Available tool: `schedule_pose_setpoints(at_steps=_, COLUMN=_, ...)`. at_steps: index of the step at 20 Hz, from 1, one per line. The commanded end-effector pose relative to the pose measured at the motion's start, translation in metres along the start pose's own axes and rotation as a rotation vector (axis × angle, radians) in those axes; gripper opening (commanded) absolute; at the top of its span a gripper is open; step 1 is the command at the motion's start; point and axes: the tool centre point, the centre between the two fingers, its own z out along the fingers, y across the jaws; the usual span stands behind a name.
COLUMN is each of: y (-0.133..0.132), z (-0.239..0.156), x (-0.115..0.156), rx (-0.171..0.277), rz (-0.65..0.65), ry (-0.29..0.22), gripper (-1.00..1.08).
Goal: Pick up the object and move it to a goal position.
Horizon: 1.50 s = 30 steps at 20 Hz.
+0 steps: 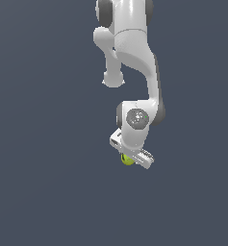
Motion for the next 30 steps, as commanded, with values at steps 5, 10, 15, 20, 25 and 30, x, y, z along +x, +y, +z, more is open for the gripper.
schedule_pose_setpoints(at_steps=5, y=0.000, z=0.000, x=0.000, rx=0.000, rz=0.000, ry=0.001, gripper=-1.00)
schedule_pose_setpoints(at_steps=10, y=0.002, z=-0.003, x=0.001, rx=0.002, rz=-0.007, ry=0.002, gripper=-1.00)
schedule_pose_setpoints(at_steps=15, y=0.009, z=-0.016, x=0.007, rx=0.011, rz=-0.036, ry=0.008, gripper=-1.00)
schedule_pose_setpoints(at_steps=20, y=0.020, z=-0.039, x=0.018, rx=0.027, rz=-0.087, ry=0.019, gripper=-1.00)
schedule_pose_setpoints(at_steps=25, y=0.037, z=-0.071, x=0.034, rx=0.050, rz=-0.157, ry=0.035, gripper=-1.00)
schedule_pose_setpoints(at_steps=30, y=0.055, z=-0.107, x=0.053, rx=0.075, rz=-0.238, ry=0.053, gripper=-1.00)
